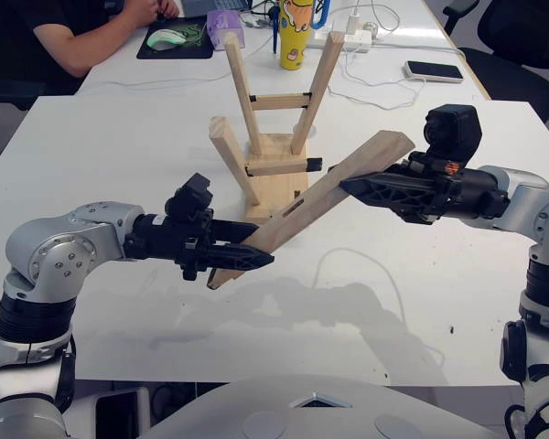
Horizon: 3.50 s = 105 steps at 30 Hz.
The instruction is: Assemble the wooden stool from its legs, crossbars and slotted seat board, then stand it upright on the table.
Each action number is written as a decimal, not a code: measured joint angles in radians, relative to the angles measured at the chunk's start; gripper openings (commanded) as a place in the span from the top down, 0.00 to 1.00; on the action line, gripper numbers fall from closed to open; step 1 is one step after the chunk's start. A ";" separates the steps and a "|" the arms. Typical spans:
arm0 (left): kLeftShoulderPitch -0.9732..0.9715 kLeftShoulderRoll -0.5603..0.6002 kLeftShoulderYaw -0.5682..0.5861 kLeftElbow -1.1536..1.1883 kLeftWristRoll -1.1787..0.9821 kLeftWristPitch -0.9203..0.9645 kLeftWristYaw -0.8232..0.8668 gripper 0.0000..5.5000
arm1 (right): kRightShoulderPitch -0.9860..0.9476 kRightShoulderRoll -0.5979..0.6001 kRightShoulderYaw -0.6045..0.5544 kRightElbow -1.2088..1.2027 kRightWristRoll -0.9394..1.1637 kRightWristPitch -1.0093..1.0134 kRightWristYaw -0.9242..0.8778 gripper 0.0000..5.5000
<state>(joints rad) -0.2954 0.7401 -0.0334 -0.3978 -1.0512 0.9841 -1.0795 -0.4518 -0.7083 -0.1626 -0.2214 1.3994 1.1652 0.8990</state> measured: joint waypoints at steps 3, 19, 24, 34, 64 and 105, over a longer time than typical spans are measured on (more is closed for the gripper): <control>0.004 -0.006 -0.002 0.000 0.013 -0.012 0.009 0.50 | 0.000 0.001 0.001 0.014 -0.014 0.000 0.001 0.62; 0.034 -0.022 0.051 -0.012 0.151 -0.134 0.146 0.34 | 0.091 -0.136 -0.040 0.084 -0.203 -0.041 0.109 0.62; 0.115 -0.015 -0.162 -0.094 0.527 -0.403 0.204 0.34 | 0.105 -0.311 -0.058 0.243 -0.385 -0.144 0.268 0.62; 0.011 -0.218 -0.517 0.197 1.160 -0.724 0.472 0.34 | -0.056 -0.365 0.007 0.532 -0.633 -0.310 0.415 0.62; -0.151 -0.231 -0.495 0.512 1.348 -0.713 0.292 0.34 | -0.091 -0.191 -0.080 0.463 -0.635 -0.291 0.383 0.62; -0.138 -0.245 -0.434 0.568 1.249 -0.709 0.260 0.34 | -0.312 0.099 0.271 0.502 -0.993 -0.662 0.385 0.62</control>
<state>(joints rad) -0.4331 0.4946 -0.4670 0.1702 0.1973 0.2748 -0.8191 -0.7634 -0.6088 0.1084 0.2804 0.4060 0.5029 1.2843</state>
